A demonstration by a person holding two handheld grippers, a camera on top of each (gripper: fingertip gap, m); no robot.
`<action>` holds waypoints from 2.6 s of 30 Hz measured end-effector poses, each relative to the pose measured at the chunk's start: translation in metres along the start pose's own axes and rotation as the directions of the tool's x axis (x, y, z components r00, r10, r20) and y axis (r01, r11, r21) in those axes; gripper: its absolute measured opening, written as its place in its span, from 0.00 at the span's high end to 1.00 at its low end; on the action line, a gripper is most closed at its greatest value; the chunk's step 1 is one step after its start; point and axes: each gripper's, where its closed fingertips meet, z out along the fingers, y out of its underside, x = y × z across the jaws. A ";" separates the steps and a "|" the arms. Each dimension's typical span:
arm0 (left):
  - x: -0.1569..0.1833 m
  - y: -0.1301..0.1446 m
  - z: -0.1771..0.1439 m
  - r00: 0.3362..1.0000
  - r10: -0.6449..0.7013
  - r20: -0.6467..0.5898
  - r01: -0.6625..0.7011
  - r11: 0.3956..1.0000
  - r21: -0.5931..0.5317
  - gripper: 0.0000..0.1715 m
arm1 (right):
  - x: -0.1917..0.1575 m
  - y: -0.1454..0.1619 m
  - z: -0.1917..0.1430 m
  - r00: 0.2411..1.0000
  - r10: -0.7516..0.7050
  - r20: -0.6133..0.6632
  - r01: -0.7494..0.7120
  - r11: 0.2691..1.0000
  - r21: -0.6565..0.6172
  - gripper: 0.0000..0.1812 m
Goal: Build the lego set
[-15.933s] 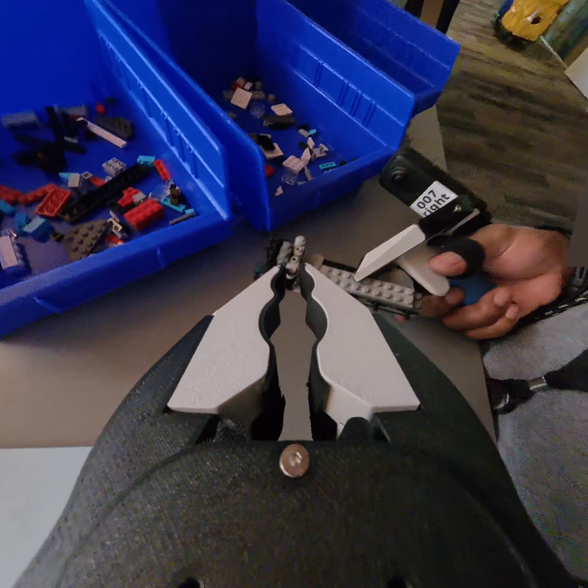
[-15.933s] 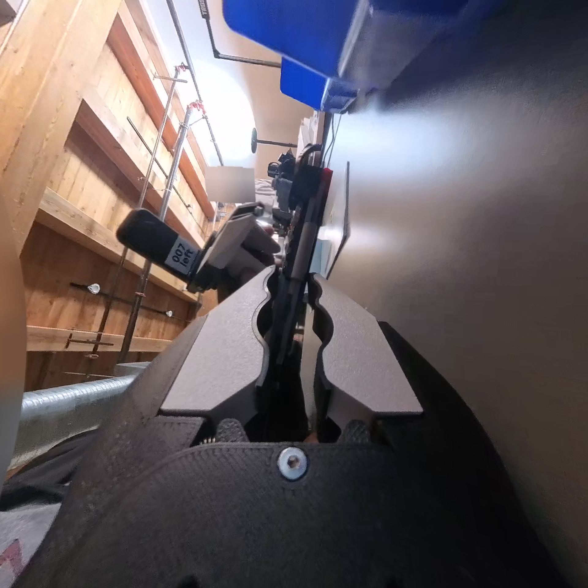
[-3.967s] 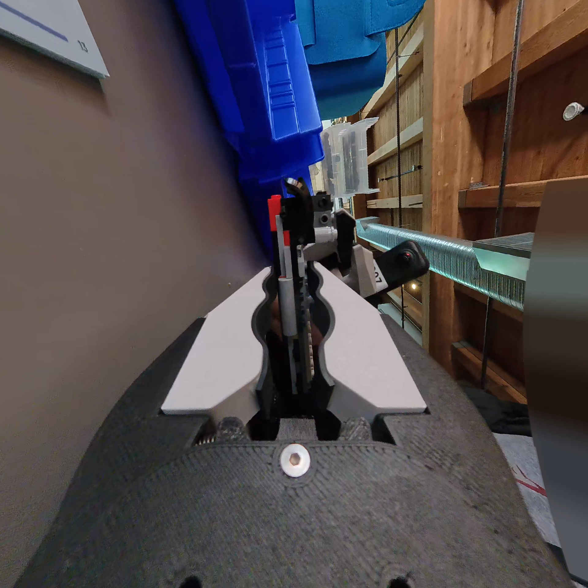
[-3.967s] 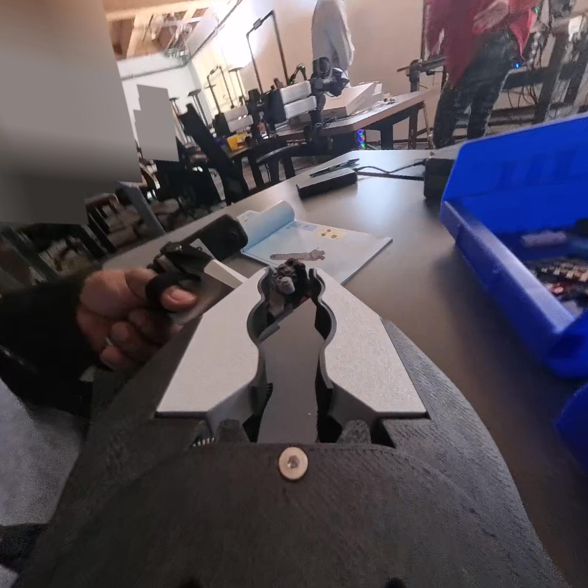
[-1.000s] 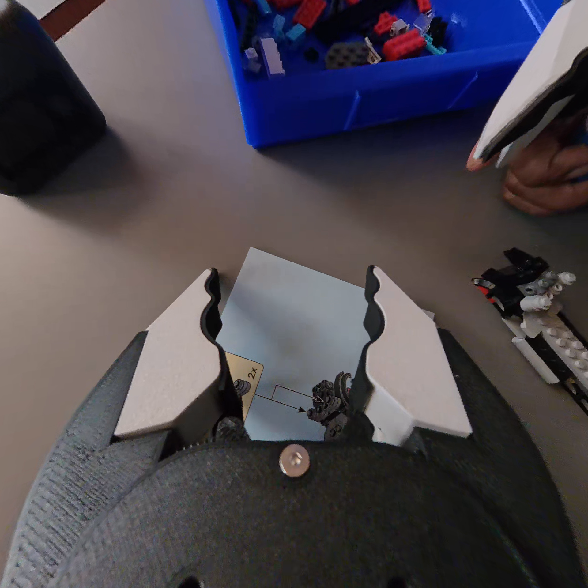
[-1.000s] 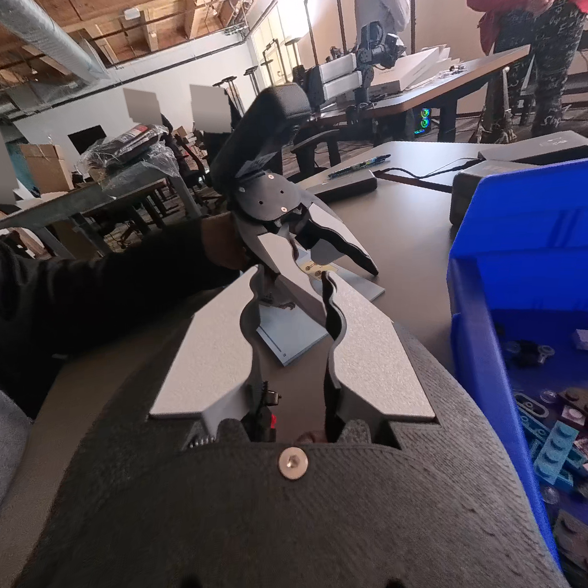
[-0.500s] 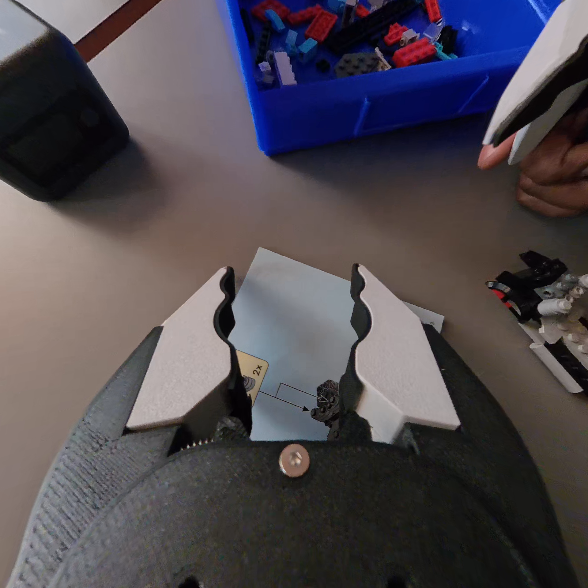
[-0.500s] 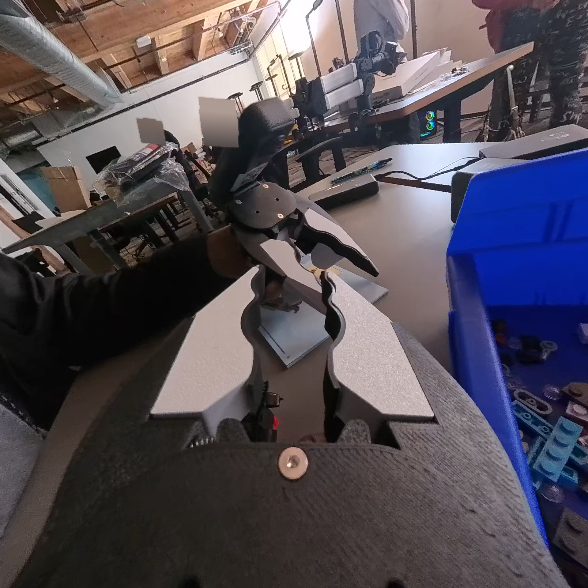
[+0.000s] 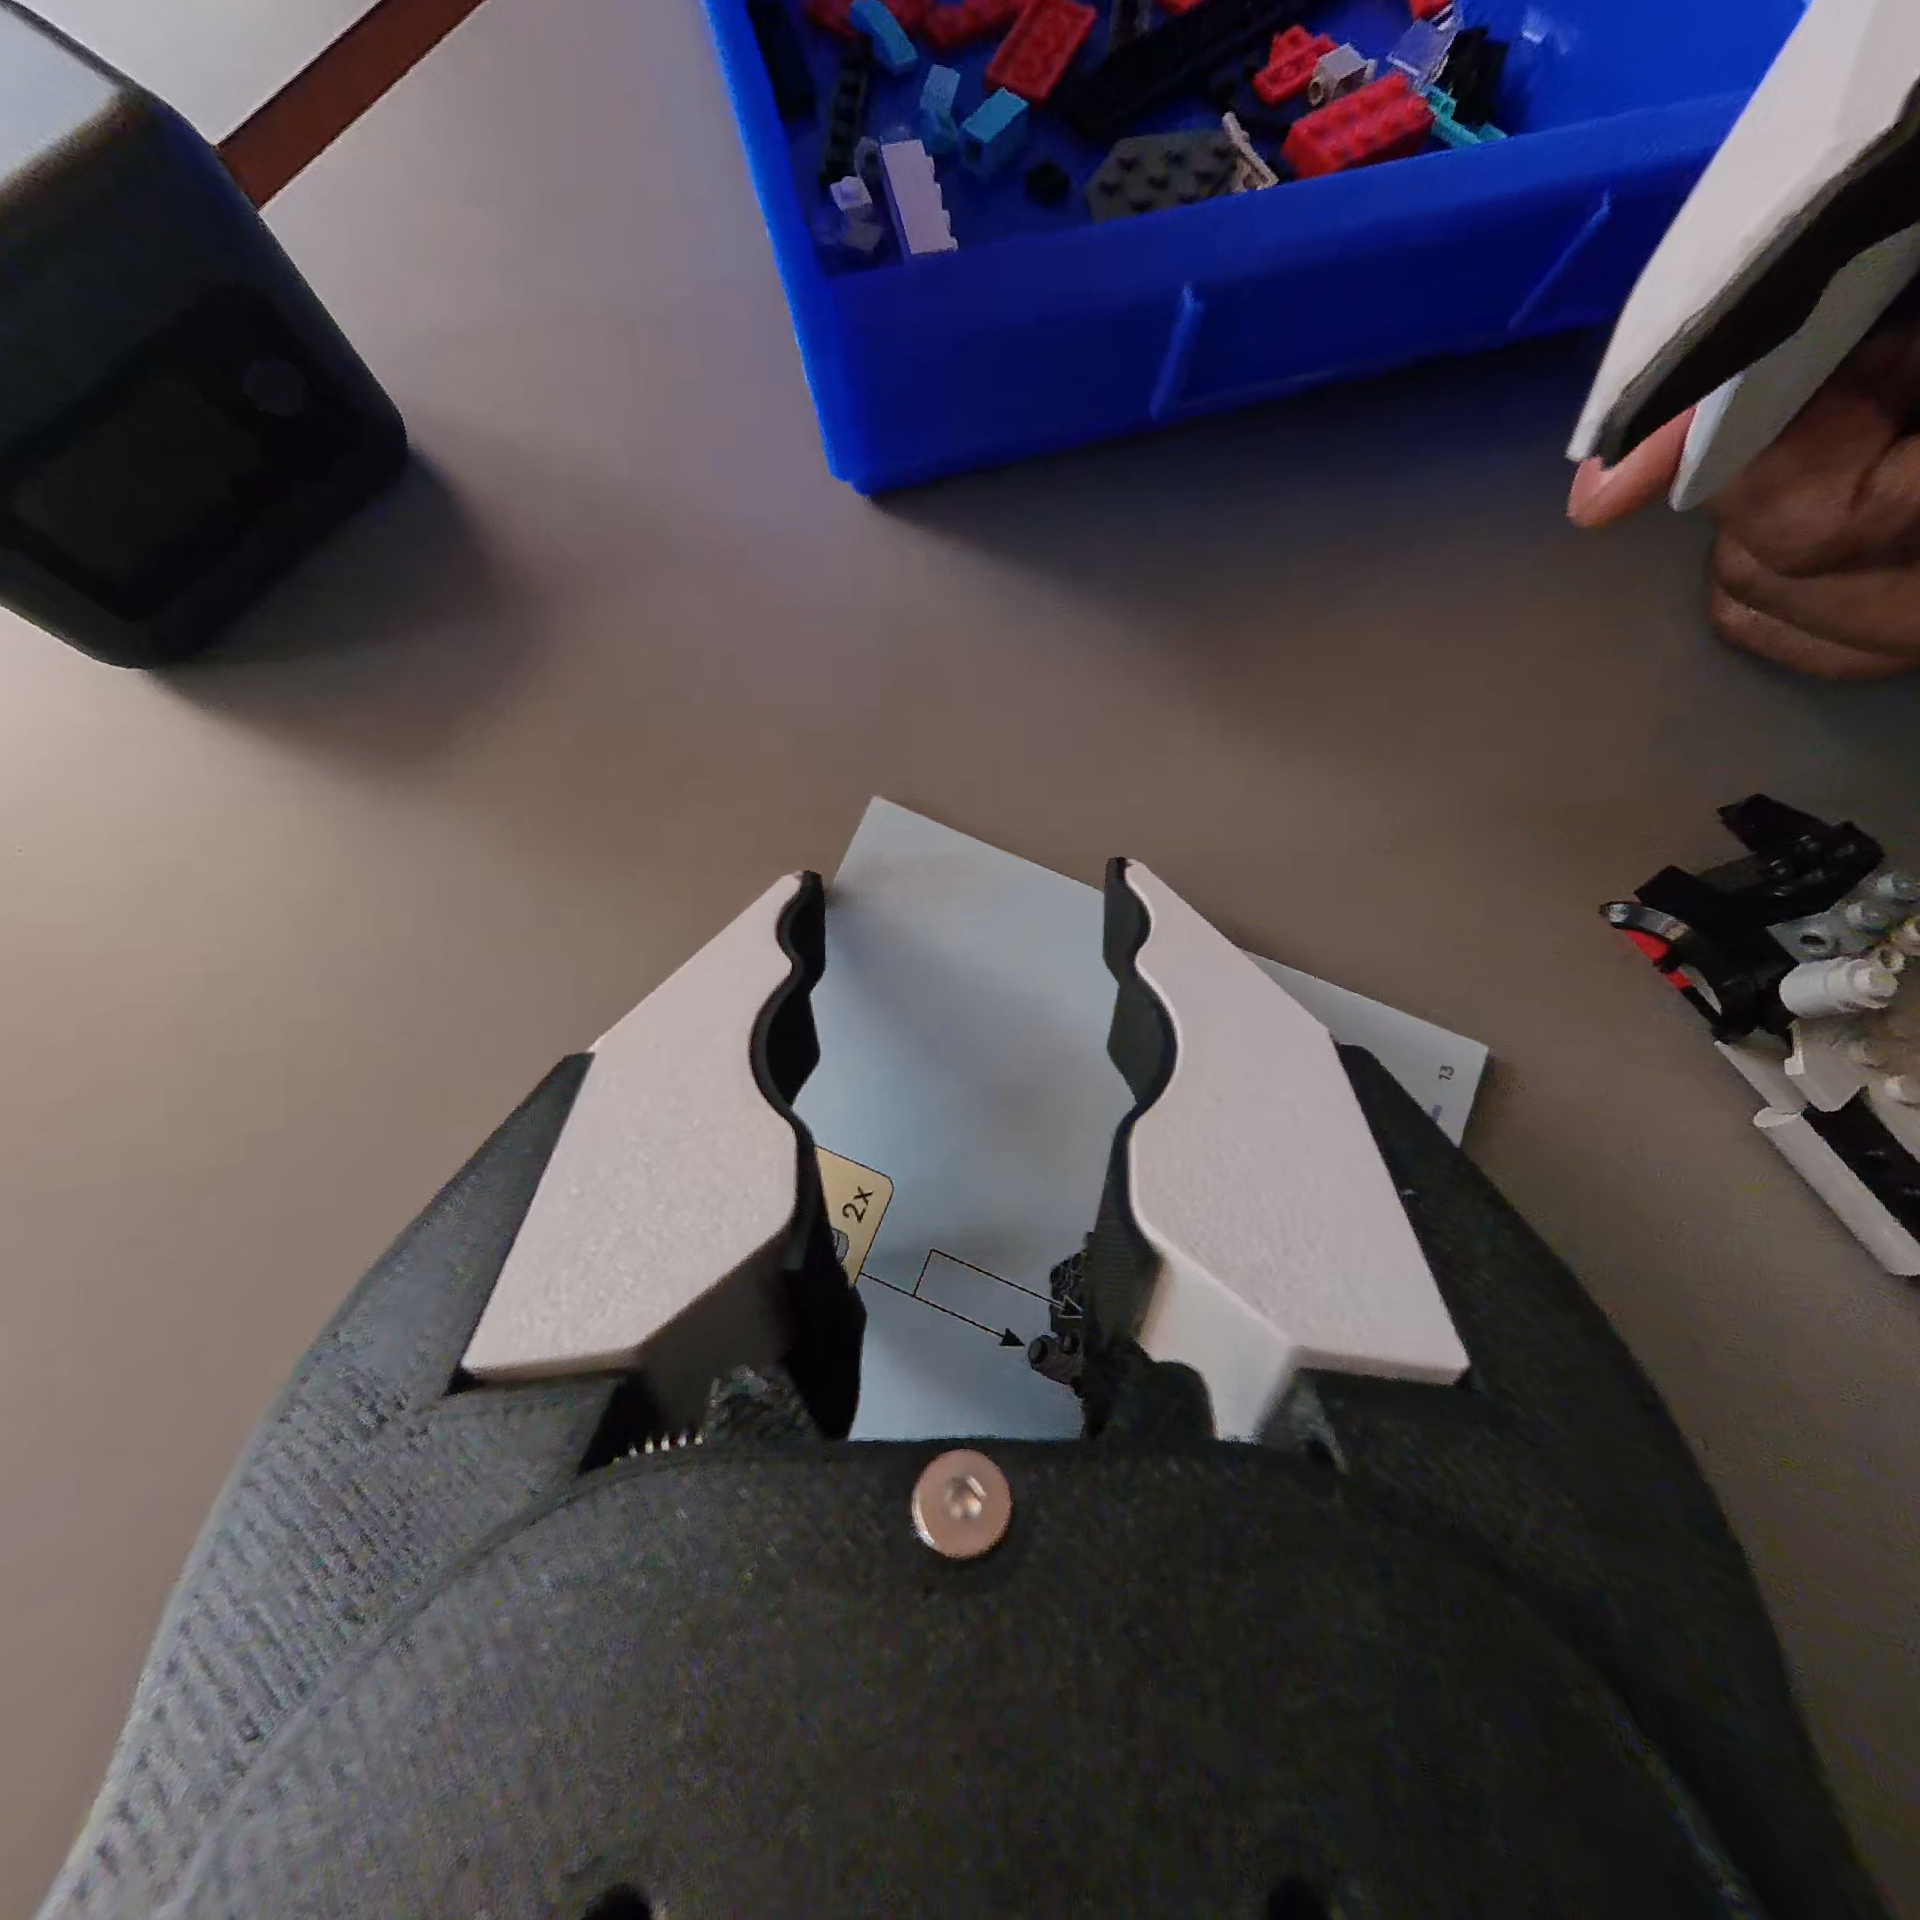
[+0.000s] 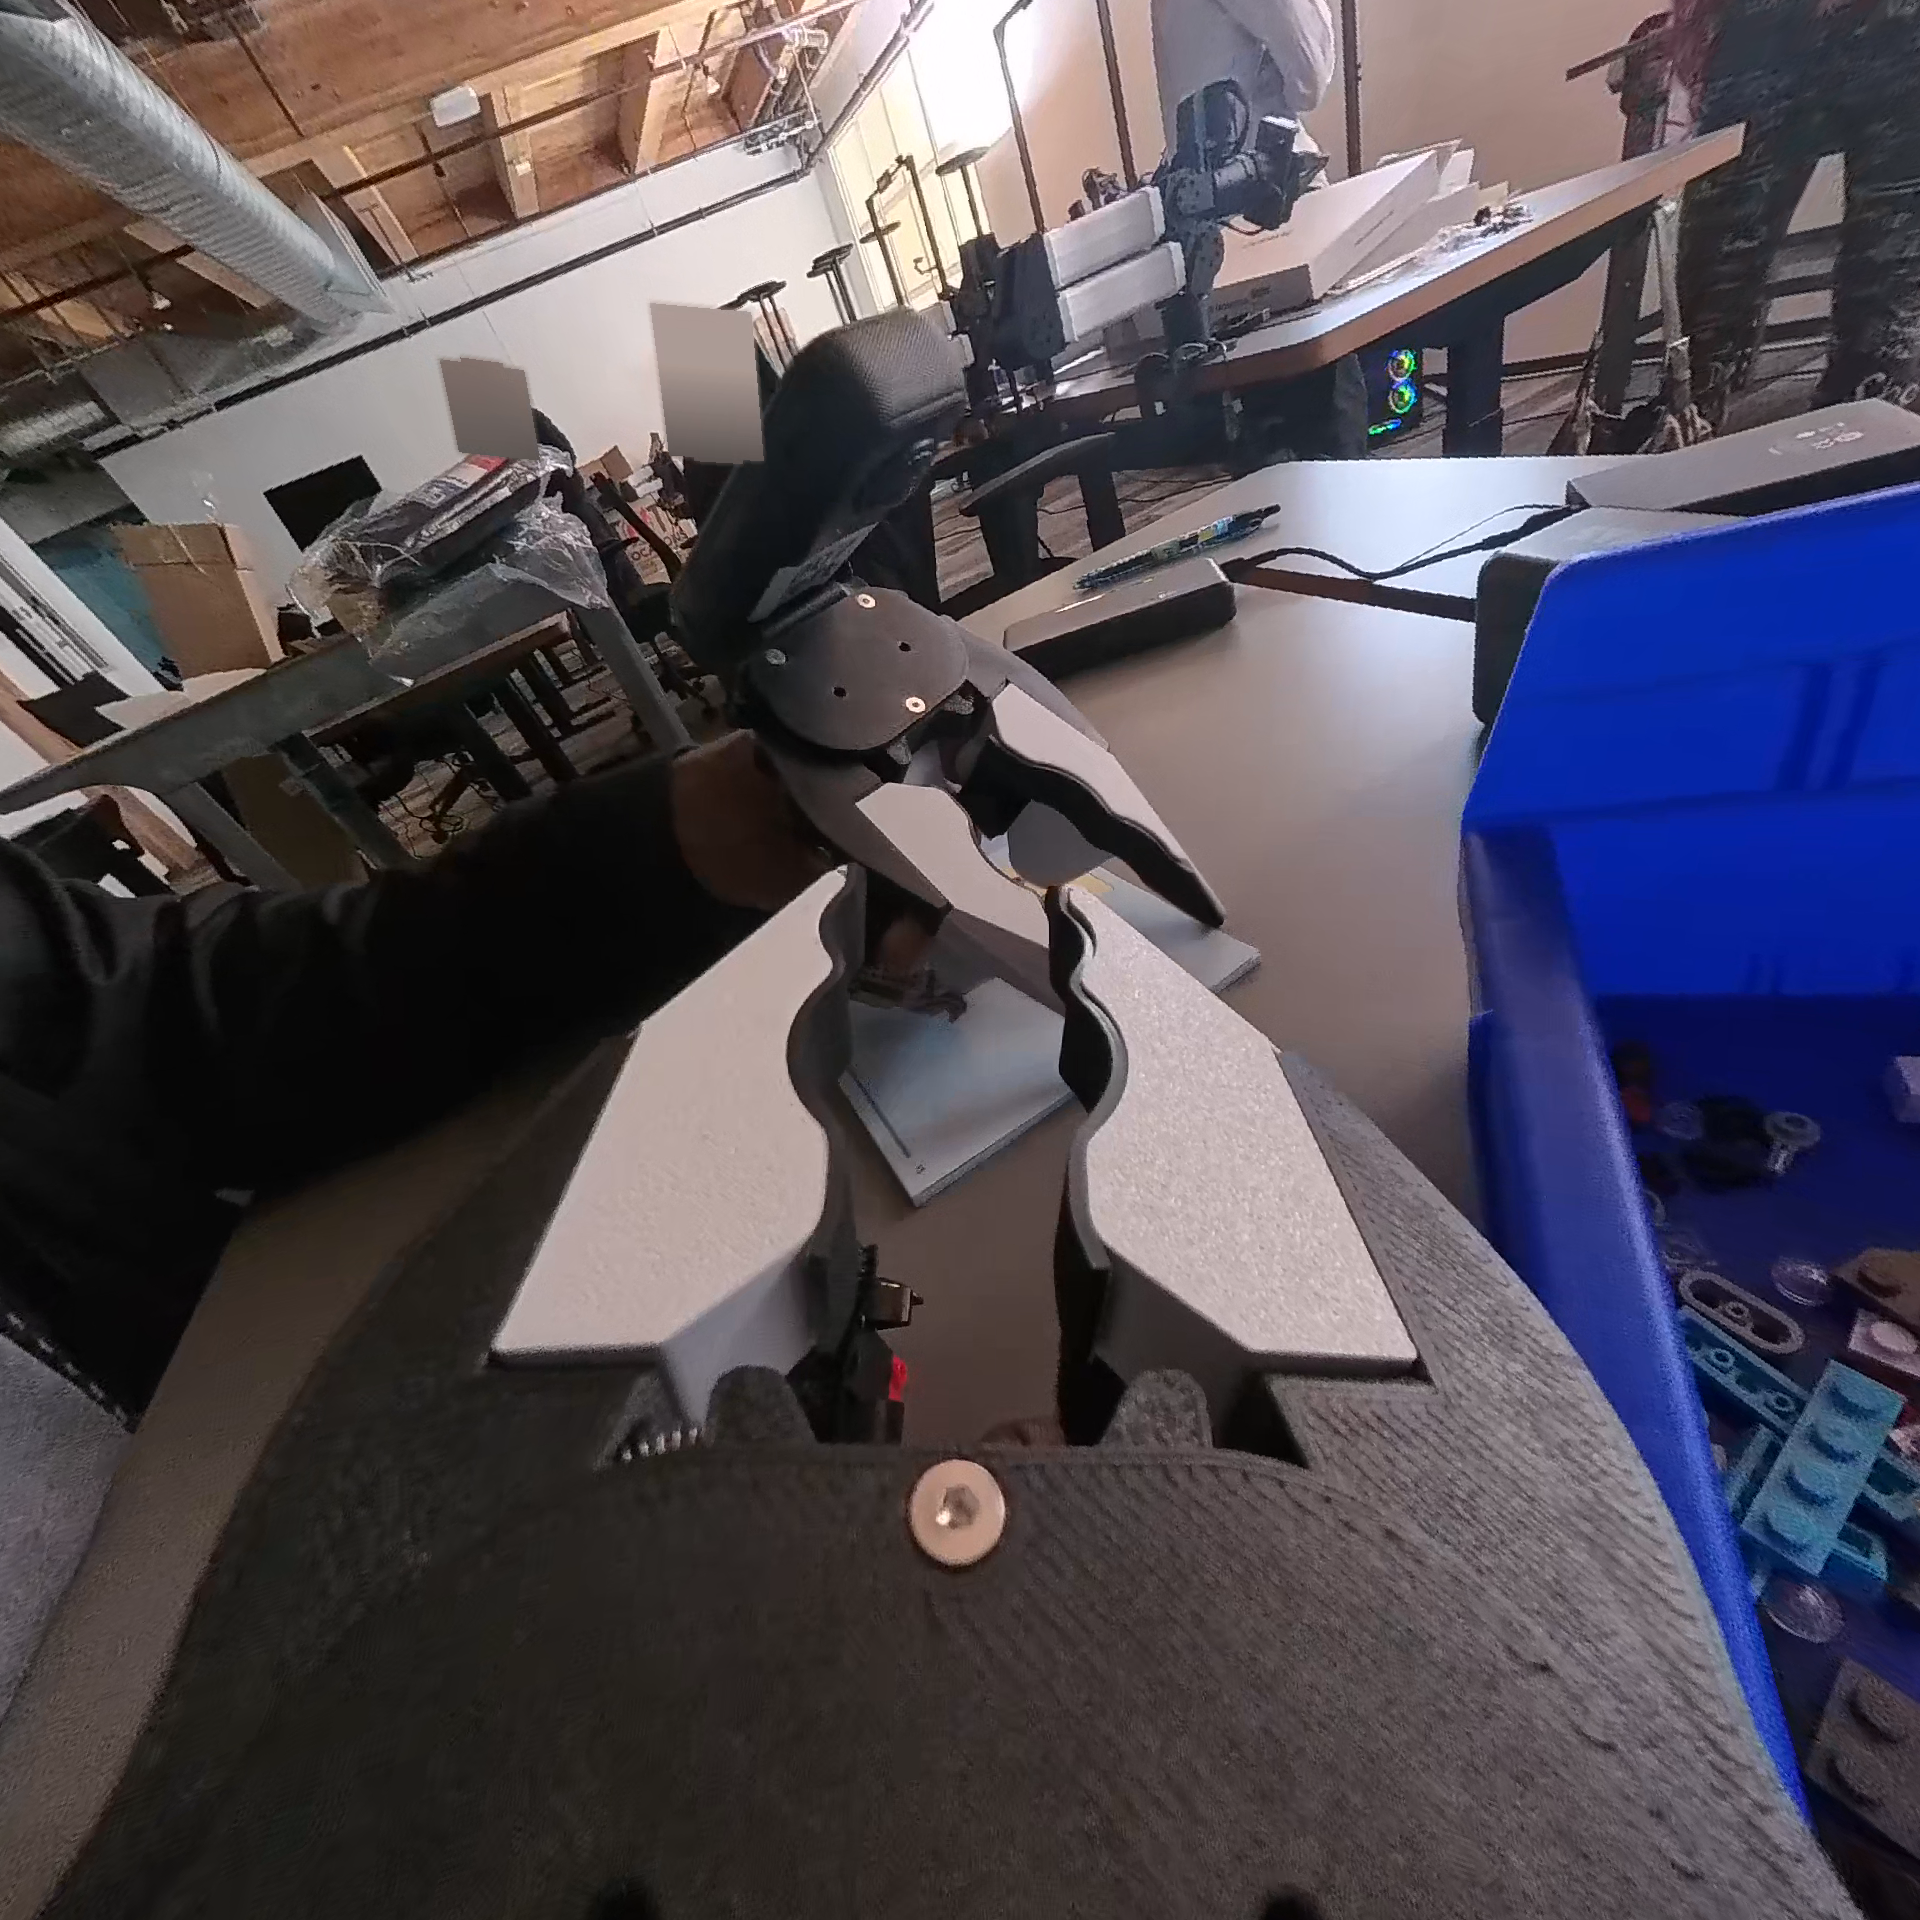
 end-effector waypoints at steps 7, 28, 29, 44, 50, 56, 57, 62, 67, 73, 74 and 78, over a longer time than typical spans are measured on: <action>0.000 -0.004 -0.003 1.000 0.002 0.001 -0.002 0.999 0.037 0.71 | 0.003 -0.001 -0.001 1.000 0.018 -0.011 -0.018 1.000 0.009 0.80; -0.001 -0.016 -0.020 1.000 -0.026 -0.015 0.028 0.984 0.173 0.85 | 0.038 0.045 0.050 0.973 0.025 -0.229 -0.105 0.933 -0.344 0.74; -0.001 -0.016 -0.020 0.999 -0.028 -0.018 0.030 0.984 0.175 0.85 | 0.040 0.046 0.053 0.973 0.018 -0.232 -0.102 0.928 -0.358 0.74; -0.005 -0.023 -0.030 0.987 -0.120 -0.107 0.143 0.960 0.242 0.86 | 0.035 0.045 0.060 0.987 0.110 -0.121 -0.147 0.923 -0.356 0.70; -0.010 -0.023 -0.031 0.983 -0.152 -0.103 0.174 0.952 0.254 0.85 | 0.024 0.049 0.058 0.985 0.164 -0.046 -0.169 0.911 -0.377 0.70; -0.008 -0.021 -0.034 0.990 -0.131 -0.054 0.140 0.965 0.222 0.73 | 0.029 0.041 0.053 0.988 0.134 -0.075 -0.151 0.934 -0.323 0.70; -0.005 -0.019 -0.035 0.993 -0.106 -0.045 0.113 0.974 0.196 0.69 | 0.028 0.039 0.051 0.992 0.108 -0.069 -0.124 0.941 -0.315 0.70; 0.029 0.009 -0.038 0.985 0.161 -0.056 -0.160 0.987 0.014 0.55 | 0.015 0.035 0.041 1.000 0.020 -0.007 -0.021 0.956 -0.294 0.70; 0.052 0.030 -0.029 0.956 0.262 -0.131 -0.271 0.961 -0.059 0.47 | 0.015 0.028 0.038 0.997 0.073 0.029 -0.064 0.967 -0.246 0.70; 0.054 0.033 -0.025 0.951 0.277 -0.139 -0.288 0.956 -0.064 0.44 | 0.016 0.023 0.036 0.994 0.105 0.041 -0.094 0.972 -0.215 0.71; 0.054 0.032 -0.025 0.951 0.275 -0.137 -0.285 0.957 -0.059 0.45 | 0.016 0.023 0.036 0.994 0.106 0.042 -0.094 0.972 -0.215 0.71; 0.053 0.031 -0.025 0.952 0.278 -0.127 -0.287 0.956 -0.056 0.48 | 0.015 0.023 0.036 0.993 0.106 0.044 -0.094 0.972 -0.216 0.72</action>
